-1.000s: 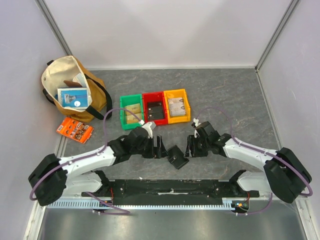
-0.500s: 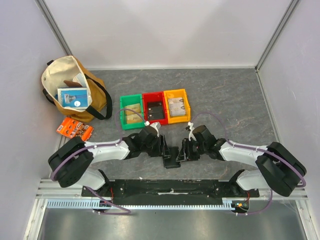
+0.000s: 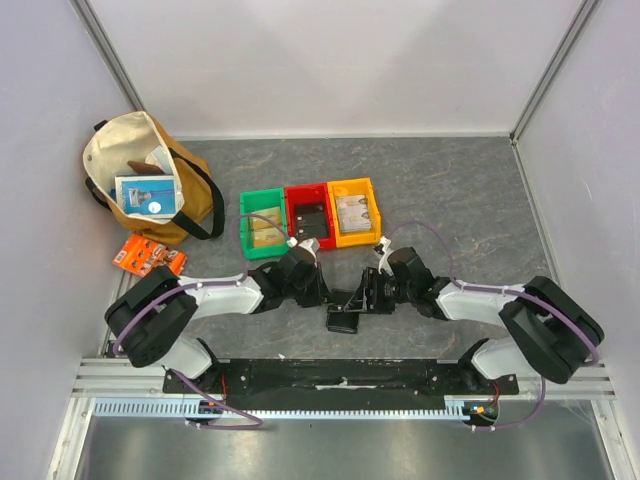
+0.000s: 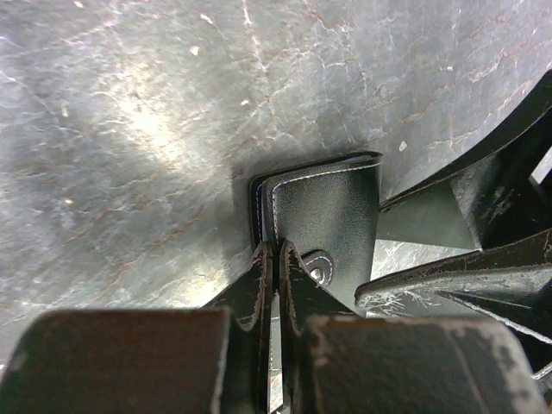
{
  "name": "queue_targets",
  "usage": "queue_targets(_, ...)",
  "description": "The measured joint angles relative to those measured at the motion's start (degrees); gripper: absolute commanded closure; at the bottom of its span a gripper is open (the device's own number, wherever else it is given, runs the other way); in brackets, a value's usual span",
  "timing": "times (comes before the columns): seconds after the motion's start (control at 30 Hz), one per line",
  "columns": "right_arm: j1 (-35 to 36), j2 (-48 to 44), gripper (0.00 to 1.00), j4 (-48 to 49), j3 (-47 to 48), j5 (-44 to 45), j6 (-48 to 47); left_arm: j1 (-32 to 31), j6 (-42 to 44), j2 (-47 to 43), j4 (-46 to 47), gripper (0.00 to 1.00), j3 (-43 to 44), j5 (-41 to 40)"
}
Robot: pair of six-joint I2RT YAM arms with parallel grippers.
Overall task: Take the credit cards out of the card holder
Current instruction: Move the card holder to the center of the board, then open the card holder at the center of the board.
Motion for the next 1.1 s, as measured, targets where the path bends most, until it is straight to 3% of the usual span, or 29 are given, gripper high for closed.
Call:
queue_targets(0.23, -0.8, 4.2, 0.40, 7.9, -0.8, -3.6, 2.3, 3.2, -4.2, -1.6, 7.9, 0.98, -5.9, 1.5)
queue_targets(0.47, -0.7, 5.8, 0.42, 8.0, 0.3, -3.3, 3.3, 4.8, -12.5, -3.4, 18.9, 0.98, -13.7, 2.4)
queue_targets(0.6, -0.2, 8.0, 0.54, 5.8, 2.7, -3.1, 3.0, 5.1, -13.4, -3.4, 19.5, 0.98, -14.1, 2.2)
queue_targets(0.77, 0.6, 10.2, 0.86, 3.7, 5.0, -1.7, 2.2, 5.6, -13.5, -4.0, 19.1, 0.98, -14.2, 0.9)
queue_targets(0.87, 0.8, 9.7, 1.00, 3.4, 4.9, -1.0, 2.0, 5.6, -13.3, -4.3, 18.4, 0.85, -14.1, 0.5)
queue_targets(1.0, 1.7, 8.1, 1.00, 2.5, 4.8, 0.4, 1.9, 5.0, -10.5, -5.3, 13.1, 0.52, -11.5, -1.0)
queue_targets(1.1, 2.7, 6.6, 1.00, 1.8, 4.8, 1.7, 1.9, 3.0, -6.6, -7.1, 5.8, 0.42, -8.1, -3.8)
